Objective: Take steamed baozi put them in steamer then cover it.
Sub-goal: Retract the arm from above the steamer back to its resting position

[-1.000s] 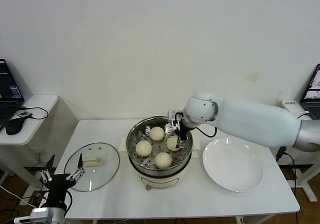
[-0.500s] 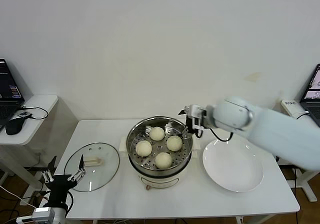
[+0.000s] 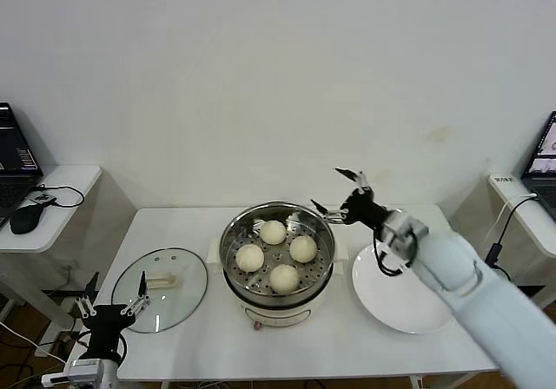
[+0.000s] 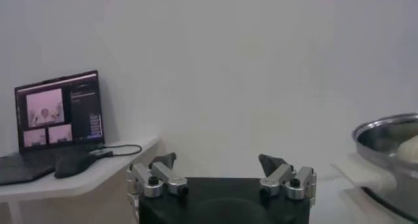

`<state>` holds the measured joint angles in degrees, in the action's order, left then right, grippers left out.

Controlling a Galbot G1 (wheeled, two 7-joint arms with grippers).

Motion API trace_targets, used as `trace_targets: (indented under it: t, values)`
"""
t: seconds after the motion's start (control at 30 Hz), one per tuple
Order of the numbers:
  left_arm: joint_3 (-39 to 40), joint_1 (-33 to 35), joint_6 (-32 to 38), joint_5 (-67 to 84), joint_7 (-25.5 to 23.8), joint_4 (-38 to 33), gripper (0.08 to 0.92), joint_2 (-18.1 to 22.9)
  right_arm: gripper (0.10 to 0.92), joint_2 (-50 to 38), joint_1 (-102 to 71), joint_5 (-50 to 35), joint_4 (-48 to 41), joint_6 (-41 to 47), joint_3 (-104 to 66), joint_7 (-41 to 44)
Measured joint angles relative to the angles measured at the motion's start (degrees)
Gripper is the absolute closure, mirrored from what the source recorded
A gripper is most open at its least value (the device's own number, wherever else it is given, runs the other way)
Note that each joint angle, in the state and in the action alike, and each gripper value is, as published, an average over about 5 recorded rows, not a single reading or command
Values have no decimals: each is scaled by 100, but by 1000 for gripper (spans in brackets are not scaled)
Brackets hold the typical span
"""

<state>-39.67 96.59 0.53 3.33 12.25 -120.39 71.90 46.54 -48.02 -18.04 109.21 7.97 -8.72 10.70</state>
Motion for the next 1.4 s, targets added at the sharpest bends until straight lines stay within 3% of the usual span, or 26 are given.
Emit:
trace_targets:
  t: [0.3,0.67,1.4]
  values:
    - [-224,-319,452,-2629,-11,894,177,-262,203,1372,-2512,158,104,-1078,-2444,-78]
    - [-109,-793,784,-5894,-16,2204,177,-719,203,2365,-3729,333,147,-1669,-3832,-194]
    - [544,-2295,871,-7325,-186,3874,177,-994,203,3057,-4521,484,102,-2062,-4445,-203]
